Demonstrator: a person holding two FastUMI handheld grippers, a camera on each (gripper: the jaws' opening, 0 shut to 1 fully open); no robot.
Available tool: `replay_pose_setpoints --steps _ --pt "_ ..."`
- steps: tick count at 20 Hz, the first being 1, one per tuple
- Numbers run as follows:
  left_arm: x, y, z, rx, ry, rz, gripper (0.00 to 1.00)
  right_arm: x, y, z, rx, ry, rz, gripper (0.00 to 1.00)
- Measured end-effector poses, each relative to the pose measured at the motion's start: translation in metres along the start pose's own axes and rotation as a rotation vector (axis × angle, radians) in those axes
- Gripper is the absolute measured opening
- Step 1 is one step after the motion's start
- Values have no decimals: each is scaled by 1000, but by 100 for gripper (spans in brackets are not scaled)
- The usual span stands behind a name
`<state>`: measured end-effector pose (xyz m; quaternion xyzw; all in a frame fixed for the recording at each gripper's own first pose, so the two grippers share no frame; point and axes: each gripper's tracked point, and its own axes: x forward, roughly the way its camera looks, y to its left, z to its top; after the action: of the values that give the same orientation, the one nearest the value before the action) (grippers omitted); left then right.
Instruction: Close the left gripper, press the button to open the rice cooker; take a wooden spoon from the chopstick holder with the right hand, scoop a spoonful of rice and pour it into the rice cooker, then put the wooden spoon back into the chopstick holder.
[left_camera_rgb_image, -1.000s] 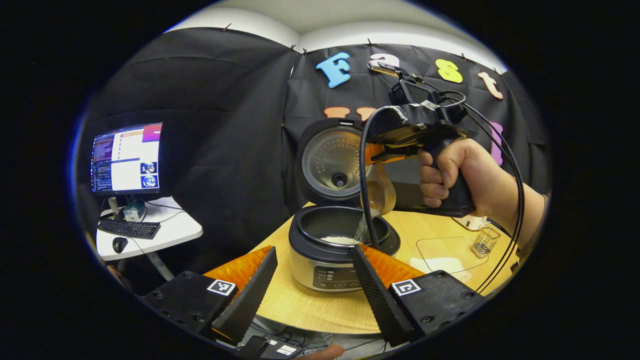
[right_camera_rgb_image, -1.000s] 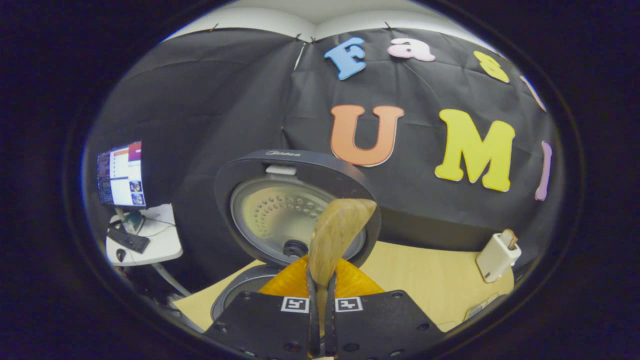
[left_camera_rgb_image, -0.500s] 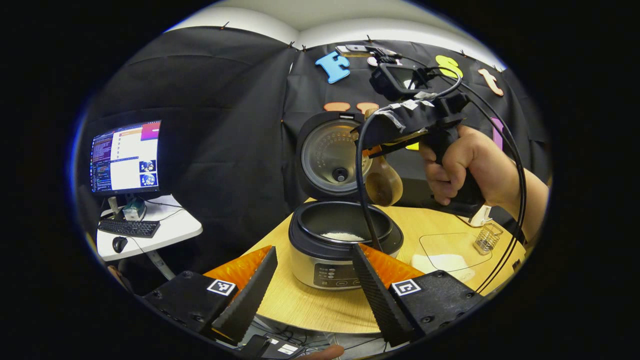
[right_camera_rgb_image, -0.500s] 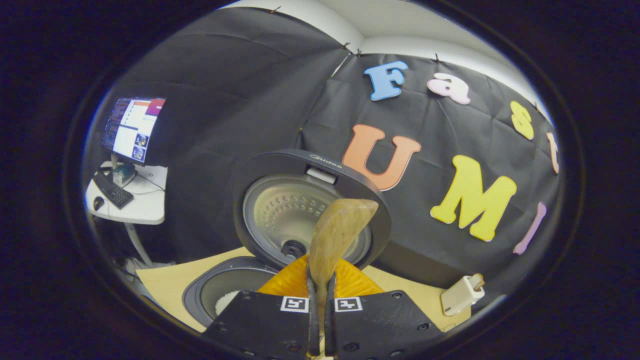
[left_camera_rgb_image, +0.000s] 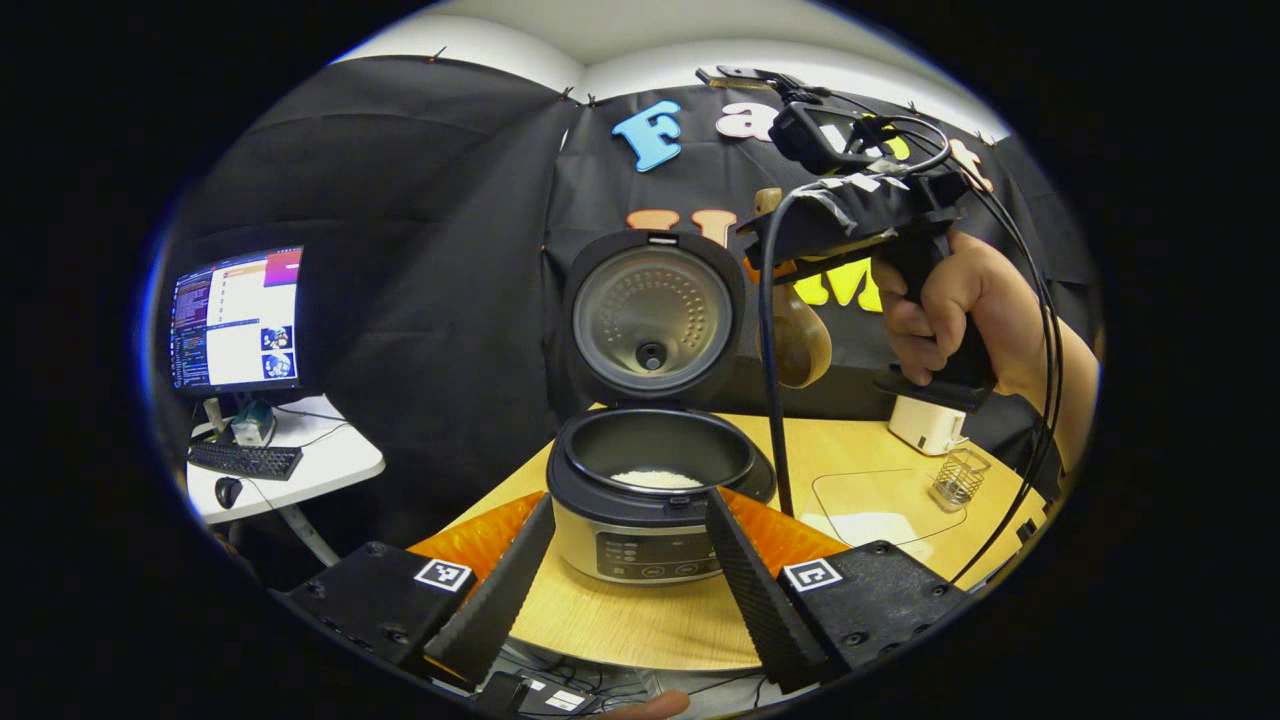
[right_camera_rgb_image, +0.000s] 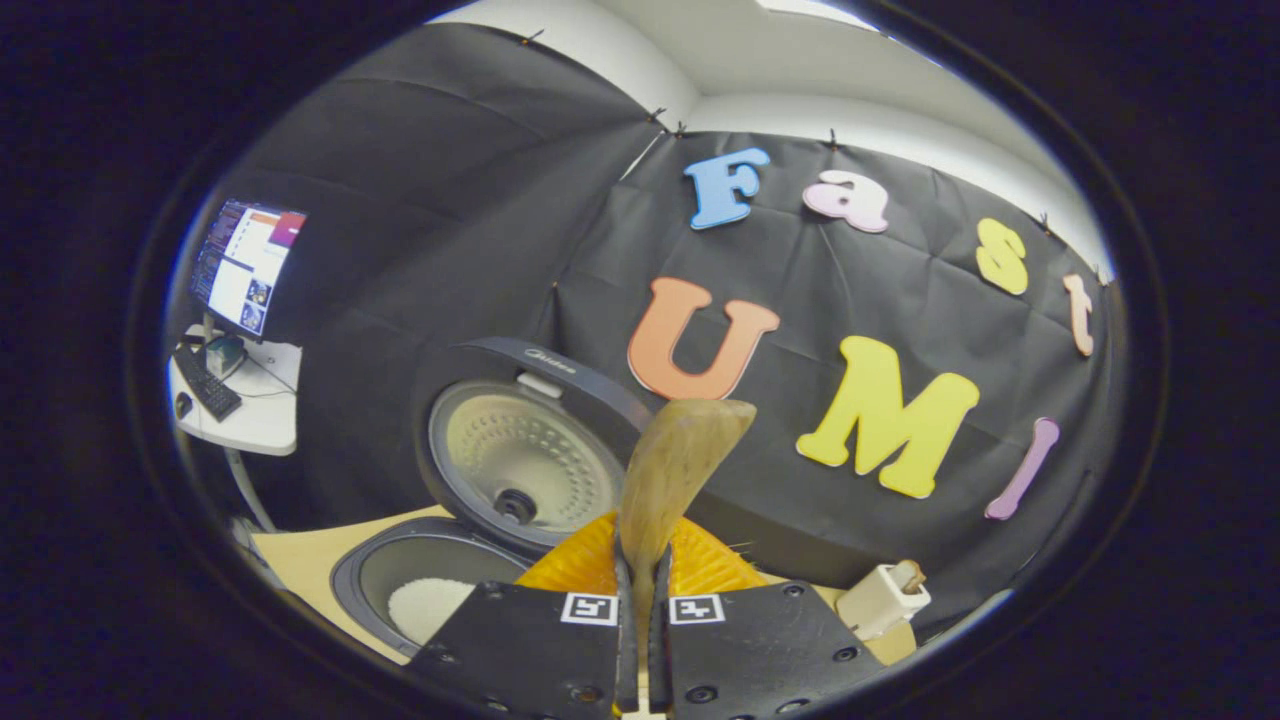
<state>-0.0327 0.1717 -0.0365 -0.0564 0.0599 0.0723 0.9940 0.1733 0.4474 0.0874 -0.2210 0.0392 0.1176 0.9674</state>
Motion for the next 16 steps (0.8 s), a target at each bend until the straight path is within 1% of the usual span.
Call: replay_pose_setpoints --steps 2,7,11,16 --pt "0 -6 1 5 1 -13 97 -2 -29 -4 16 0 -36 4" --pt "-1 -12 2 24 -4 -12 98 -7 -107 -24 69 30 -131 4" --pt "-5 -20 4 45 -11 -25 97 -14 -168 -40 105 48 -190 4" --pt "-3 -24 3 56 -4 -31 98 -23 -250 -78 179 86 -285 4"
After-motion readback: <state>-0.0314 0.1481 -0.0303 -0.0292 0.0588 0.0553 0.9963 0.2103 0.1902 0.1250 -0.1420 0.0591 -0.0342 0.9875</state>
